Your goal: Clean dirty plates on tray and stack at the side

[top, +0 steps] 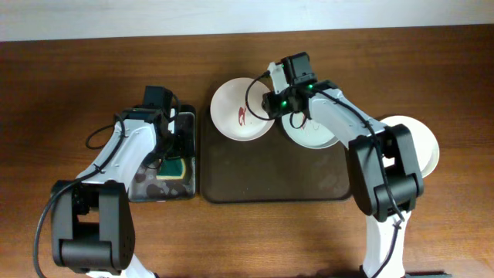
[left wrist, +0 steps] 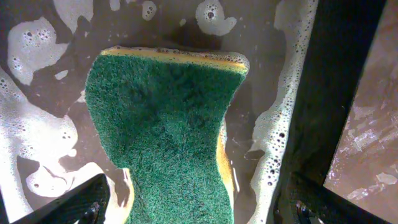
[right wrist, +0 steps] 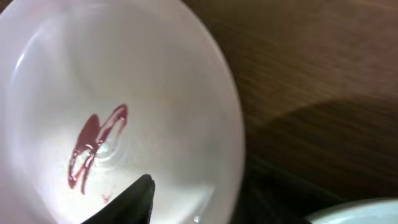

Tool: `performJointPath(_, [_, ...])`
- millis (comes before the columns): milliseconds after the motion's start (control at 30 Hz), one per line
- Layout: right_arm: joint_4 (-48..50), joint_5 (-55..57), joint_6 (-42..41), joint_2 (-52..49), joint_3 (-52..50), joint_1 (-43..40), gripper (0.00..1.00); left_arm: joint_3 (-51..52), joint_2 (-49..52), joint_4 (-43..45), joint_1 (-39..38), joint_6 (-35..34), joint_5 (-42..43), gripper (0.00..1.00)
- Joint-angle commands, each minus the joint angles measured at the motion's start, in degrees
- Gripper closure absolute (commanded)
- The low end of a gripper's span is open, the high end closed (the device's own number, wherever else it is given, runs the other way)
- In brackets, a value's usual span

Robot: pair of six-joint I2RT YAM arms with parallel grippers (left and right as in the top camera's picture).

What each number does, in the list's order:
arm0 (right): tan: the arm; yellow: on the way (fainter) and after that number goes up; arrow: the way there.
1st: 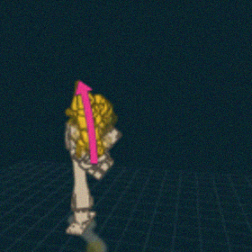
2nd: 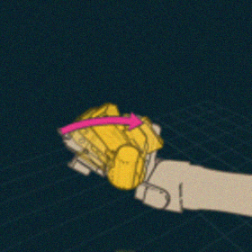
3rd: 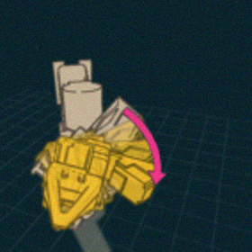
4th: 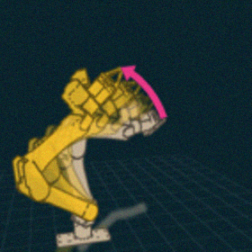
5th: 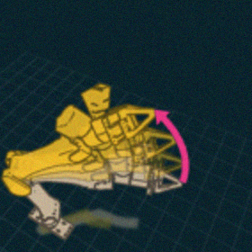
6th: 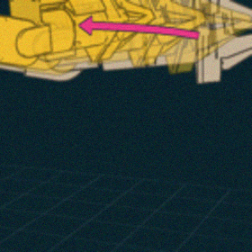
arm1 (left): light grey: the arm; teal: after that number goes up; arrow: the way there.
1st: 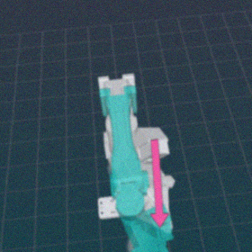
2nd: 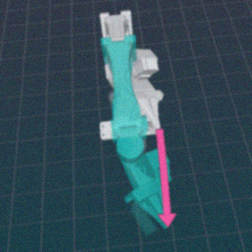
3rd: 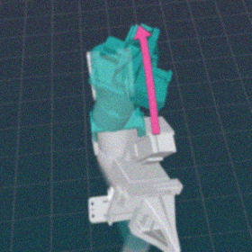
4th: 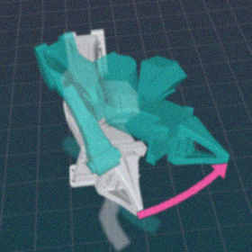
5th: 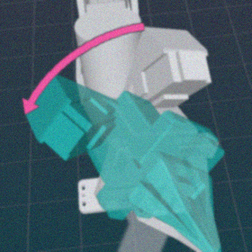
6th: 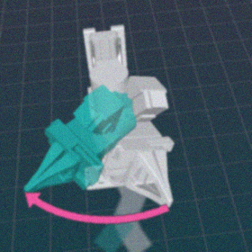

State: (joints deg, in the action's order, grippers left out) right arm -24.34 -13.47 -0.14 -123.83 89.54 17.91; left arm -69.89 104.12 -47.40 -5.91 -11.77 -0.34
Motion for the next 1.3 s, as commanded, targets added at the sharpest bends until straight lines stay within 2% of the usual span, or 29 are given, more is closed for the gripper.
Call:
performJointPath(0, [-0.04,0.66,-1.01,-0.74,0.57,0.5,0.66,-0.76,-1.49,-0.09,0.17,-0.13,0.61,0.11])
performJointPath(100, [-2.89,0.63,-2.32,-0.74,0.57,0.5,0.85,-0.76,-1.49,-0.09,0.17,-0.13,0.61,0.11])
performJointPath(200, [-7.5,0.57,-2.32,-0.74,0.57,0.52,0.89,-0.76,-1.49,-0.07,0.17,-0.13,0.61,0.11])
performJointPath(300, [-16.63,-0.44,-3.78,-0.72,0.57,0.52,0.96,-0.76,-1.49,-0.07,0.17,-0.13,0.59,0.11])
performJointPath(533, [-34.23,-4.07,-3.76,-0.72,0.44,0.52,0.96,-0.76,-1.49,0.02,0.17,-0.13,0.63,0.13])
performJointPath(633, [-34.32,-4.07,-3.78,-0.72,0.26,0.52,0.92,-0.63,-1.49,-0.55,0.17,-0.13,0.61,0.17])
performJointPath(667, [-34.67,-4.07,-3.78,-0.72,0.26,0.52,0.91,-0.2,-1.46,-1.16,0.17,-0.13,0.61,0.23])
performJointPath(900, [-35.08,-4.07,-3.78,-0.72,0.24,0.52,0.91,5.05,-1.31,1.95,0.17,-0.59,0.09,0.27])
performJointPath(967, [-35.12,-4.07,-3.76,-0.72,0.26,0.52,0.91,5.2,-0.76,2.69,0.17,-0.59,0.17,0.34])
performJointPath(1000, [-35.28,-4.07,-3.76,-0.72,0.26,0.52,0.91,5.35,-0.42,2.86,0.17,-0.81,0.17,0.43])
performJointPath(1133, [-35.3,-4.07,-3.76,-0.72,0.24,0.52,0.91,5.33,0.35,2.82,0.17,-0.76,0.17,0.95])
performJointPath(1167, [-35.34,-4.07,-3.76,-0.72,0.26,0.52,0.91,5.33,0.35,2.73,0.17,-0.79,0.22,1.0])
performJointPath(1267, [-35.52,-4.07,-3.76,-0.72,0.26,0.52,0.91,5.33,0.35,3.78,0.2,-0.76,0.15,1.0])
